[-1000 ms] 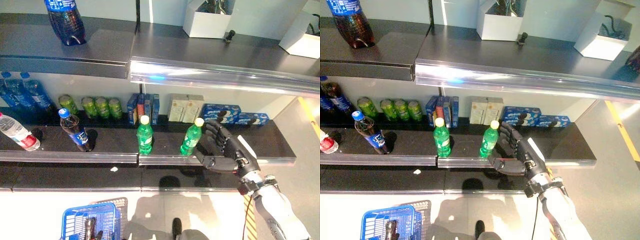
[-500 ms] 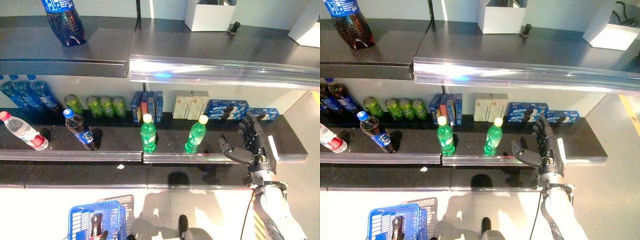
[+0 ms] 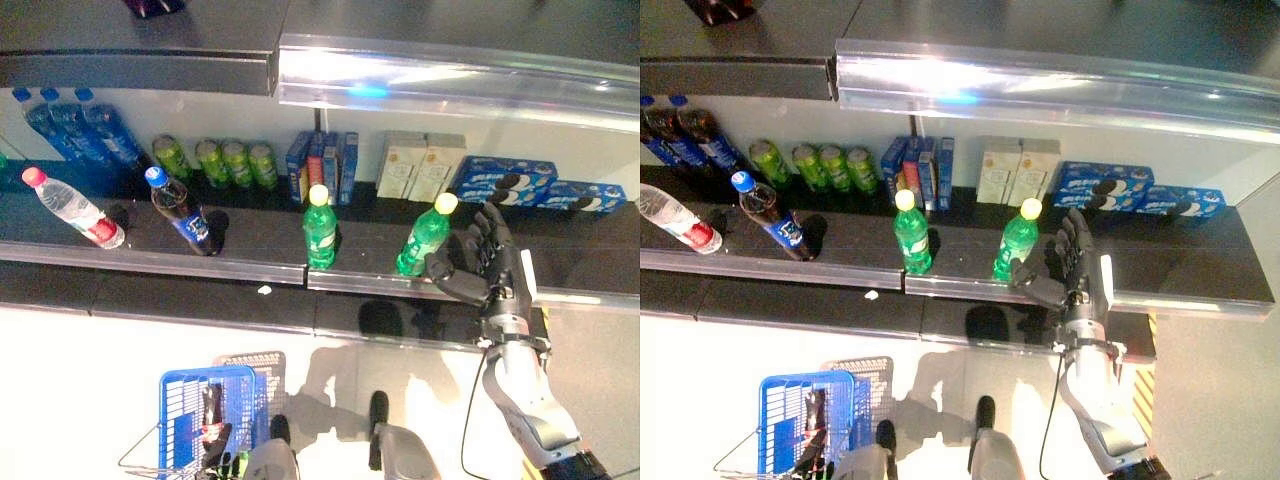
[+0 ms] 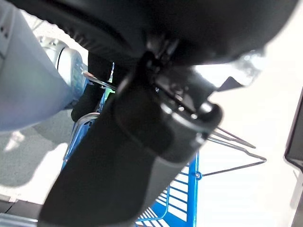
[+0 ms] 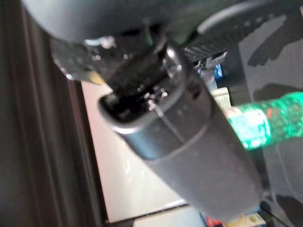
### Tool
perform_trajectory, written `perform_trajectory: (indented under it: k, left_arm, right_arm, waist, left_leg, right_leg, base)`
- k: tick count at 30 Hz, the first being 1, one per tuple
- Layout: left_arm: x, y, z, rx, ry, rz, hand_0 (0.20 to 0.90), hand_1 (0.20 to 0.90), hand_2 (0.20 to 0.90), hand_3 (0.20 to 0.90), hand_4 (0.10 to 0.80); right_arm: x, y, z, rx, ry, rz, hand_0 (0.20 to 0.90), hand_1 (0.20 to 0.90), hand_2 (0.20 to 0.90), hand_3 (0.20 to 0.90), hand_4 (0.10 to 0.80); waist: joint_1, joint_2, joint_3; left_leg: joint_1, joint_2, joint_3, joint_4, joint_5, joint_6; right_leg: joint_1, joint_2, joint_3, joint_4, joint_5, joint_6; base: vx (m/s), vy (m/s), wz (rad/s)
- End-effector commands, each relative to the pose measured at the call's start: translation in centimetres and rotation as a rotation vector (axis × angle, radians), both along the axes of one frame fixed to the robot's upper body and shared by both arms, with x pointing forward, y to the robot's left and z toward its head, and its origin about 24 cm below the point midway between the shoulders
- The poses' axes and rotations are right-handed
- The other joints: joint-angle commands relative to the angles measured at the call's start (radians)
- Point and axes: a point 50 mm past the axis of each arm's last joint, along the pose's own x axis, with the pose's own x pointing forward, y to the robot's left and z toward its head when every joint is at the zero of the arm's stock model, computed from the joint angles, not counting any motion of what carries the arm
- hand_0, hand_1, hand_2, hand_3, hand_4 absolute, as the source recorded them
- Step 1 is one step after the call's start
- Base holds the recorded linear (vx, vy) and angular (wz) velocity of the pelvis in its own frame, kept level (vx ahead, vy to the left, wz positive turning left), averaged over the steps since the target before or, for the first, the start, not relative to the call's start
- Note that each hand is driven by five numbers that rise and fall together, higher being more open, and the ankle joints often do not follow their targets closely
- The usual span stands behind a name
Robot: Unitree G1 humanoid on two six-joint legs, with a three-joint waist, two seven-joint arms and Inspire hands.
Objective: Pick up the drink and place into the basket.
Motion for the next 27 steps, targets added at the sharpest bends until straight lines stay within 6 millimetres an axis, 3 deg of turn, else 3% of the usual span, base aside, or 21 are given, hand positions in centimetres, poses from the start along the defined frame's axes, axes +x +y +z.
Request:
perform_trajectory:
  k: [1,16,27]
  left_arm:
    - [-0.6,3.9,1.1,0.163,-0.002,0.048,0.300,0.300,0.300,0.200,0.100]
    - [4.3,3.7,2.5,0.156,-0.156,0.025,0.300,0.300,0.300,0.200,0.100]
    - [4.8,3.5,2.7,0.153,-0.174,-0.005,0.300,0.300,0.300,0.200,0.100]
  right_arm:
    - [1.1,1.2,6.0,0.048,-0.313,0.036,0.900,0.900,0.900,0.900,0.800]
    - [3.5,2.5,8.3,0.015,-0.394,0.014,0.900,0.900,0.900,0.900,0.800]
    - [4.5,2.1,9.9,0.055,-0.470,-0.095,0.900,0.900,0.900,0.900,0.800]
  waist:
    - [0.019,-0.005,0.012]
    - [0.039,0.020,0.156]
    - [0.057,0.036,0.161]
  left_leg:
    - [-0.095,-0.013,-0.068,0.172,-0.059,0.019]
    - [-0.263,-0.033,-0.119,0.244,-0.008,0.024]
    - [-0.339,-0.038,-0.139,0.281,0.014,0.022]
  right_leg:
    - [0.010,-0.037,-0.016,0.185,-0.163,0.004]
    - [-0.139,-0.033,-0.011,0.262,-0.155,-0.018]
    - [-0.210,-0.037,-0.021,0.307,-0.164,-0.029]
  base:
    - [-0.088,0.006,0.05]
    - [-0.090,0.002,0.03]
    - [-0.007,0.000,0.01]
